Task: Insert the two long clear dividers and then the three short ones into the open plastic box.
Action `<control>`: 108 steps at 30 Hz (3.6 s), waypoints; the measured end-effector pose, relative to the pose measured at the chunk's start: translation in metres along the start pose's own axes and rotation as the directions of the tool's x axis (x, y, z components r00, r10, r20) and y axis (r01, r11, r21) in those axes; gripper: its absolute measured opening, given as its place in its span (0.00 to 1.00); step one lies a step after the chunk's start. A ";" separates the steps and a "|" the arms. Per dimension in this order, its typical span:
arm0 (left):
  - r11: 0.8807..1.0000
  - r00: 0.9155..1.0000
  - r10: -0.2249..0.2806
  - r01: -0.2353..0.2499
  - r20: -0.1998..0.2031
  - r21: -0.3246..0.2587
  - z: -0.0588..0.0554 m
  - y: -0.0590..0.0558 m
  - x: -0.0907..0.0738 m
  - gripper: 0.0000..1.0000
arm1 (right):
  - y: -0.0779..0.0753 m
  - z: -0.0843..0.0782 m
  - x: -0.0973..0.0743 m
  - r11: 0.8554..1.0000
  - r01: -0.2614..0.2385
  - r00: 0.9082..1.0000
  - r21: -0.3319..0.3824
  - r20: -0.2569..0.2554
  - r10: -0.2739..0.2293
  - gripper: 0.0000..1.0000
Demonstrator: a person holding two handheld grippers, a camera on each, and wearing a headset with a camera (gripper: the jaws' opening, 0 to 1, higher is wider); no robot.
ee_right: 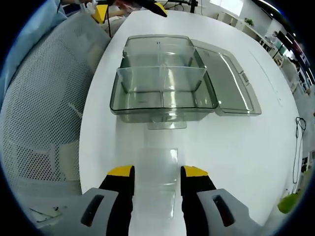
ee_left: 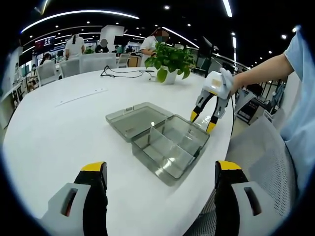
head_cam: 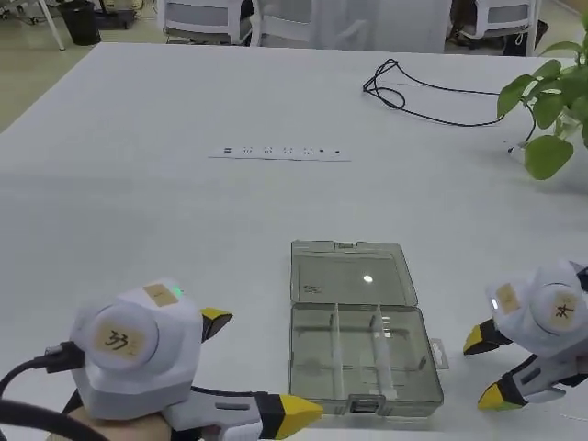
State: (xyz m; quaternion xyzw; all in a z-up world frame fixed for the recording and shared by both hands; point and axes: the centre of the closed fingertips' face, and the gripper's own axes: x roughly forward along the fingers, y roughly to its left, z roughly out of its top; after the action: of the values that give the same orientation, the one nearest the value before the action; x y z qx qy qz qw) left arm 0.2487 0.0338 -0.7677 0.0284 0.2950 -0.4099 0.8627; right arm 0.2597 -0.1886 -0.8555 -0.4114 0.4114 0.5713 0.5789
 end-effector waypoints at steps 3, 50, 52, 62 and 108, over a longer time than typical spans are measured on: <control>1.000 1.000 0.000 0.000 0.001 -0.001 0.000 0.000 0.000 0.92 | -0.001 -0.001 0.000 1.000 0.005 1.000 -0.001 -0.004 -0.005 0.37; 0.997 0.999 -0.037 0.039 0.026 -0.072 0.019 -0.008 0.017 0.84 | -0.022 0.040 -0.055 0.965 0.258 0.957 0.044 0.126 -0.262 0.32; 0.995 0.999 -0.042 0.045 0.034 -0.085 0.023 -0.010 0.021 0.83 | -0.021 0.048 -0.062 0.961 0.275 0.951 0.031 0.141 -0.277 0.32; 0.986 0.994 -0.098 0.103 0.046 -0.128 0.039 -0.026 0.040 0.73 | -0.017 0.087 -0.085 0.934 0.356 0.915 -0.037 0.218 -0.341 0.32; 0.839 0.936 -0.315 0.353 0.160 -0.414 0.067 -0.077 0.057 0.00 | 0.005 0.146 -0.085 0.910 0.380 0.895 -0.167 0.315 -0.316 0.37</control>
State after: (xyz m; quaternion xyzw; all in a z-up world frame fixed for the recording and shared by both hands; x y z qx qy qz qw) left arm 0.2539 -0.0757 -0.7276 -0.2346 0.3425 -0.4781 0.7740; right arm 0.2552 -0.0781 -0.7277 -0.4559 0.1771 0.5530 0.6745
